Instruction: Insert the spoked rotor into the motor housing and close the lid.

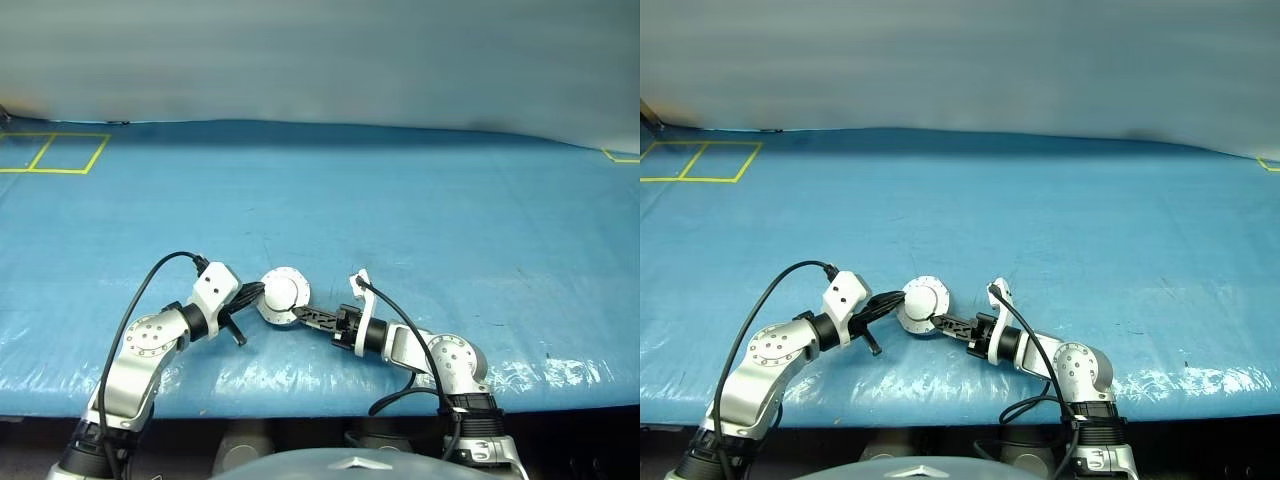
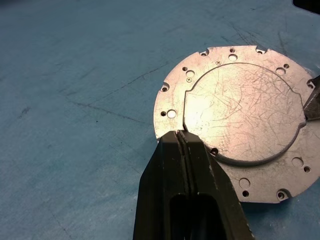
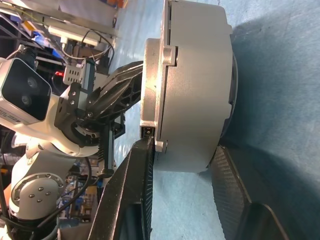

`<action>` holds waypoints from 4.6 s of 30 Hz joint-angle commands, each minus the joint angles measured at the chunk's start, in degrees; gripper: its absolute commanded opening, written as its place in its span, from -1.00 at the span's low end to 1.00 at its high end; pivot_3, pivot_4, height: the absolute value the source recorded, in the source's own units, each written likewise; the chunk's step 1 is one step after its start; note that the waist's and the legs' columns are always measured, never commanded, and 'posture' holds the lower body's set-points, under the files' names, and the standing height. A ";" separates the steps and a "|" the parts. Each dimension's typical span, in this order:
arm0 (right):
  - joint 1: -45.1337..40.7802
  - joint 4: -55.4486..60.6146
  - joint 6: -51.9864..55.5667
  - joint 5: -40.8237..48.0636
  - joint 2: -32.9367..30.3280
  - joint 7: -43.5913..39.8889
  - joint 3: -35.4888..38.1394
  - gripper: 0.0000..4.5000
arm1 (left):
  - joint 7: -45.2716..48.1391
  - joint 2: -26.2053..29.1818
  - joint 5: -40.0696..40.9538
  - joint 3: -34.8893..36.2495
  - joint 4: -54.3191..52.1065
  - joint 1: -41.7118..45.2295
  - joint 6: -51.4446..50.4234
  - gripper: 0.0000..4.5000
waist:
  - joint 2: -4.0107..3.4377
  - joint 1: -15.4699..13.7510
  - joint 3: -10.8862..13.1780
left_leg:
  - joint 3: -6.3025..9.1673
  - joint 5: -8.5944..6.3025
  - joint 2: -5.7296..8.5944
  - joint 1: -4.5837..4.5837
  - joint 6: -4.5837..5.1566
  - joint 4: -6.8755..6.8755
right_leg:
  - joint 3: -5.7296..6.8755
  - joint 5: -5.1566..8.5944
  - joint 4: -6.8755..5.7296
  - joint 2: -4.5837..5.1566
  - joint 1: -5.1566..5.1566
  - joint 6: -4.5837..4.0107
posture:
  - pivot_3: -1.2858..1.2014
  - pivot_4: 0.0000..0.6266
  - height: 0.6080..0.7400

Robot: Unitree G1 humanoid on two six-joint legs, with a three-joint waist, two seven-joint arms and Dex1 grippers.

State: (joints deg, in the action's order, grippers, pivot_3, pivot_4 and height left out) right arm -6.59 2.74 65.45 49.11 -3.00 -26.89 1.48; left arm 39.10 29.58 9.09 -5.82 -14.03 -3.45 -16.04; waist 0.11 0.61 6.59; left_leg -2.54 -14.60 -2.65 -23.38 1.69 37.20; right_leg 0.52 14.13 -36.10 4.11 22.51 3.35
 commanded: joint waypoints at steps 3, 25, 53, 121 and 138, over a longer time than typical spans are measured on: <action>0.32 0.00 -0.22 0.34 1.03 0.22 -0.03 -0.43 | 1.57 0.29 1.54 -0.83 -1.83 -2.09 -1.87 -1.00 | -0.01 0.06 0.01 | 0.00 0.00 0.00 -0.01 0.00 -0.01 | 0.01 0.00 -0.02 -0.01 0.02 0.00 | 0.03 -0.52 1.00; -1.04 -6.00 0.49 4.08 6.91 7.27 9.44 -0.43 | -3.96 -2.79 21.93 19.03 -10.59 -3.19 -11.11 -1.00 | 0.30 0.75 0.20 | -0.04 0.11 0.04 -0.13 -0.19 0.02 | -0.05 0.09 -0.67 -0.17 0.16 -0.18 | 0.03 -0.52 1.00; -7.29 0.10 0.07 41.34 12.13 19.21 11.60 -0.43 | -0.93 -10.43 43.35 19.98 -14.05 -6.76 -13.71 -0.32 | 0.32 1.11 1.06 | -0.12 0.19 -0.02 -0.89 -0.23 0.12 | -0.49 -0.24 -0.79 -0.58 0.99 0.29 | 0.03 -0.52 1.00; -7.93 -0.24 -5.41 46.55 4.65 28.00 1.66 0.15 | -23.88 -33.62 70.82 13.65 -9.40 -2.58 -15.61 0.09 | 0.37 0.76 1.13 | -0.01 0.16 0.03 -1.21 -0.15 0.89 | -0.61 -0.48 -0.84 -0.67 0.94 0.53 | 0.03 -0.52 1.00; -8.13 1.13 -6.61 34.57 1.50 24.54 -0.59 0.28 | -23.81 -21.47 60.11 31.85 9.90 11.37 -2.84 0.09 | 0.40 0.43 1.11 | -0.02 0.22 0.02 -1.20 -0.16 0.94 | -0.60 -0.59 -0.85 -0.72 0.94 0.52 | 0.03 -0.52 1.00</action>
State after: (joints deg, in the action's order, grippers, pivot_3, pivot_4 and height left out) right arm -14.29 1.73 58.84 84.02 -1.97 -1.09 1.57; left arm 13.65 7.16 70.32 25.47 -4.96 5.53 -19.76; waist 0.51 1.03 7.70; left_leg -2.57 -14.37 -2.61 -24.58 1.53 38.15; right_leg -0.03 13.54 -36.95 3.39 23.43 3.88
